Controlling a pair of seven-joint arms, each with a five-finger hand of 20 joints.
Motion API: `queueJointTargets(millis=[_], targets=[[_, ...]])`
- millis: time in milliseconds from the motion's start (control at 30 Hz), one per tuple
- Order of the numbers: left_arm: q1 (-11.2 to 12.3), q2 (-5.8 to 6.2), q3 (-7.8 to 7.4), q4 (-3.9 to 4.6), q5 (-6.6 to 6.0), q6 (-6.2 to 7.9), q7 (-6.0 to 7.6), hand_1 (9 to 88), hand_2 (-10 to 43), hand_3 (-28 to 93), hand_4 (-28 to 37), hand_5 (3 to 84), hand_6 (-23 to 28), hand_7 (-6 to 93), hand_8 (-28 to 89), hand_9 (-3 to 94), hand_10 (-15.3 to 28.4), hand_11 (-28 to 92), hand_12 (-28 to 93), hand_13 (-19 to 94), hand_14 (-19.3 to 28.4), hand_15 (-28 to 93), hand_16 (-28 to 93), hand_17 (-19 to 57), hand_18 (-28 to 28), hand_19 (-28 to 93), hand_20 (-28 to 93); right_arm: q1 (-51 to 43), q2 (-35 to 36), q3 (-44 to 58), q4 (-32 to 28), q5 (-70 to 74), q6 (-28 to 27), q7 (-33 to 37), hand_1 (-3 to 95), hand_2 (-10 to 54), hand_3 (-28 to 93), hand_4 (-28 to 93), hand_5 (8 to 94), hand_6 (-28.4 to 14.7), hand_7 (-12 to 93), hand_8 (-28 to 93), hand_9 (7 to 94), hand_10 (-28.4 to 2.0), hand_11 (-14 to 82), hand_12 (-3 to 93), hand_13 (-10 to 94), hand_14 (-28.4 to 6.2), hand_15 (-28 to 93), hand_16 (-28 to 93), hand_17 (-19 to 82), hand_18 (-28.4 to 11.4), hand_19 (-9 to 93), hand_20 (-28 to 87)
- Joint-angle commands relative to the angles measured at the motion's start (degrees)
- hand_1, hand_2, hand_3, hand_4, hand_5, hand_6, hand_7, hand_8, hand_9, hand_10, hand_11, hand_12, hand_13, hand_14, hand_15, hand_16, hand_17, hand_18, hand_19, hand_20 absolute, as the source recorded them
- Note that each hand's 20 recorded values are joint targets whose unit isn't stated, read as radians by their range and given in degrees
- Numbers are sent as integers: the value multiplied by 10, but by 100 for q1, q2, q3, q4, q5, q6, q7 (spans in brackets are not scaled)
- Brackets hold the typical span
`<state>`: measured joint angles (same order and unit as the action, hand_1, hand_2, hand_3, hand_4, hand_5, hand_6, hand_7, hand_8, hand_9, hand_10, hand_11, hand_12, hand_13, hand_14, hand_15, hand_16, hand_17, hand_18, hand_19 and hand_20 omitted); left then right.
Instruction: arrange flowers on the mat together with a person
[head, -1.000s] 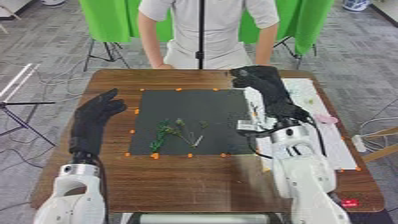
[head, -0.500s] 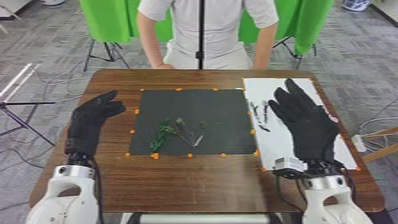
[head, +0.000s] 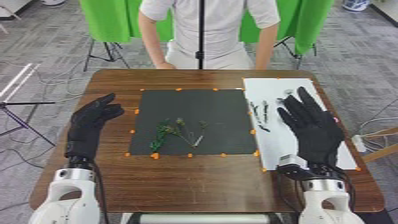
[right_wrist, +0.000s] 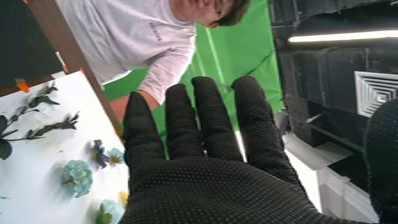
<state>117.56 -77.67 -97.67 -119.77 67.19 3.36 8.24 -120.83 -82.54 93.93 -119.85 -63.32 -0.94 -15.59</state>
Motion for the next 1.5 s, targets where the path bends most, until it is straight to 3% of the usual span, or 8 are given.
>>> queueJointTargets(millis=[33,1500], targets=[[84,-67,-36,15,43,-42,-74,284,22,625,-200,490,61,148,-47,496,153,244,156,398,209,298,6,30,151,175,170,-63,-38,21,-24,-37,30,36,-2,51,802,-201,355,-11,77,-85,381,-135,37,85,265,-95,89,69,156,-136,32,238],[95,-66,-69,-12,78,-121,-207,284,23,624,-198,489,61,147,-47,492,154,241,156,395,208,294,7,30,150,171,170,-67,-5,75,-13,-95,-30,174,7,52,794,-194,400,-14,81,-80,410,-139,44,102,301,-105,110,94,164,-146,54,246]])
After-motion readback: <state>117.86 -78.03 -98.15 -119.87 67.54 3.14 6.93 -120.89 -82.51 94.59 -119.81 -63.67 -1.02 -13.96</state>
